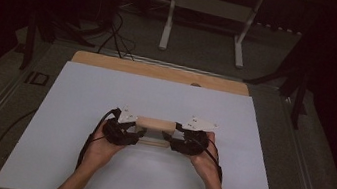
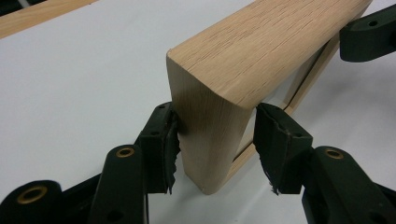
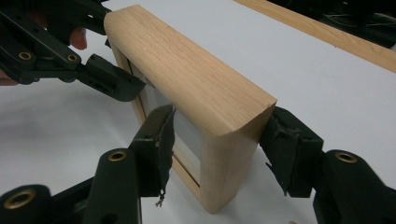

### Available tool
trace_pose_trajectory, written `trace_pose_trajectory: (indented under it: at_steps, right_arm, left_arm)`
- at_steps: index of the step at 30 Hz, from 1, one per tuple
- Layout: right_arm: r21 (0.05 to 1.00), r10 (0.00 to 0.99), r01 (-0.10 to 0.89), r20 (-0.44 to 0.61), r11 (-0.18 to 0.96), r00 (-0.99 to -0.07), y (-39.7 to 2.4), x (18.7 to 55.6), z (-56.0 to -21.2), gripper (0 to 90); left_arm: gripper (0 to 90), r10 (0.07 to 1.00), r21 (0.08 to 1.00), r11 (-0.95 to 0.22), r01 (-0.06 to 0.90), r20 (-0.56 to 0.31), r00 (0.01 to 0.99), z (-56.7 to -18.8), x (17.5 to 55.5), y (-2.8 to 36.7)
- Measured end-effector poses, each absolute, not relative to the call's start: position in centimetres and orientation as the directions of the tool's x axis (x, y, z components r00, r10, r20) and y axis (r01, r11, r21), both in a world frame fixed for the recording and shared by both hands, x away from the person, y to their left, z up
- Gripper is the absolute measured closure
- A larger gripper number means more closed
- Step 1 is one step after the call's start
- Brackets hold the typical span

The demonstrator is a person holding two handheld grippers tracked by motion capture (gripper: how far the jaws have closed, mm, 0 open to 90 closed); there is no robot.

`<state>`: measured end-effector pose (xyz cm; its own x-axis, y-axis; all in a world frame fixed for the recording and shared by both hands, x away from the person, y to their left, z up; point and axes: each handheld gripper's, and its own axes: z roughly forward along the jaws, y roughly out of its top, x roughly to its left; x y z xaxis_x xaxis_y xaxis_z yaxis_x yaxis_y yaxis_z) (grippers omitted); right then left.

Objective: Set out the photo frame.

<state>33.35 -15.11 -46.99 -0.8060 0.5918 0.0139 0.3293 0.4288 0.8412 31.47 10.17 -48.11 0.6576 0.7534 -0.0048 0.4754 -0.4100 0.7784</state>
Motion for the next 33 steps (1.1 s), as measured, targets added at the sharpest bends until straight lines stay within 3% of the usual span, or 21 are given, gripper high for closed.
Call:
trace_pose_trajectory:
  at_steps: [33]
  right_arm:
    - [0.844,0.648,0.368,0.032,0.39,-0.761,-15.1,34.5,-47.1,47.2]
  left_arm:
    - [51.4,0.75,0.779,-0.407,0.478,-0.014,0.661,-48.1,32.8,9.9]
